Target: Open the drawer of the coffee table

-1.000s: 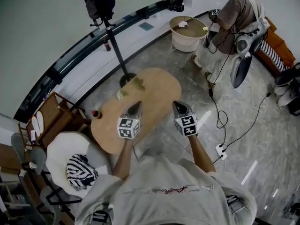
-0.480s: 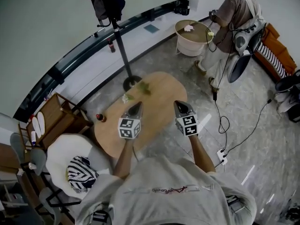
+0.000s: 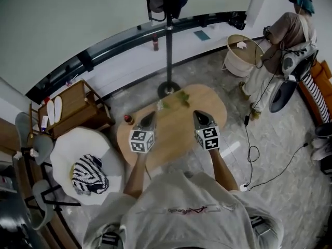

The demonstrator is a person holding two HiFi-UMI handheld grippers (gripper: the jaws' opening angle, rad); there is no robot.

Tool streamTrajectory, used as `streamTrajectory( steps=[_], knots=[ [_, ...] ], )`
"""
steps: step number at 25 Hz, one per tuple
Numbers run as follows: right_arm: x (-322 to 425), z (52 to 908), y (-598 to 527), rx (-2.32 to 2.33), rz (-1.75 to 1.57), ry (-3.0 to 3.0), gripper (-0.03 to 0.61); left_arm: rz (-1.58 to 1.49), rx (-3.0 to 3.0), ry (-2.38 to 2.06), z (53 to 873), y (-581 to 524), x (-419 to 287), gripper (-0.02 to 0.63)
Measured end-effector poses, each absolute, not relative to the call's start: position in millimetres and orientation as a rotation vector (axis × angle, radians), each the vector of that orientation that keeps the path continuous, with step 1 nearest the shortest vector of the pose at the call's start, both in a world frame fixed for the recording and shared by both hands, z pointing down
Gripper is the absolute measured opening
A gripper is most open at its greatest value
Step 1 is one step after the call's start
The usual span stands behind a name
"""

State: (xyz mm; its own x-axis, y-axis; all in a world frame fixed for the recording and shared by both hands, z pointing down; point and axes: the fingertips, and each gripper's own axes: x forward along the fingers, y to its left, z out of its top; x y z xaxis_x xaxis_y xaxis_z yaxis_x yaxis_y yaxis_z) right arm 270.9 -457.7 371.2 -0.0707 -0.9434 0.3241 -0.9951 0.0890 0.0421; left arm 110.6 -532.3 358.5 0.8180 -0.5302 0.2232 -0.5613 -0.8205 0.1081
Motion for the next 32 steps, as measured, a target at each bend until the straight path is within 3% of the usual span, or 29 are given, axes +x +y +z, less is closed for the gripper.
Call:
streamTrajectory(
  steps=[7, 16, 32],
  knots=[
    [193, 375, -507, 1.724, 0.246, -2.245, 0.005, 0.247, 2.722, -1.079, 365, -555, 27, 0.0],
    [134, 374, -534, 1.473, 0.182, -2.413, 0.005, 0.242, 2.608, -1.309, 363, -552, -25, 0.0],
    [218, 372, -464, 1.389, 0.179, -2.525, 0.005, 0.289, 2.556, -1.476, 349, -467, 47, 0.0]
  ],
)
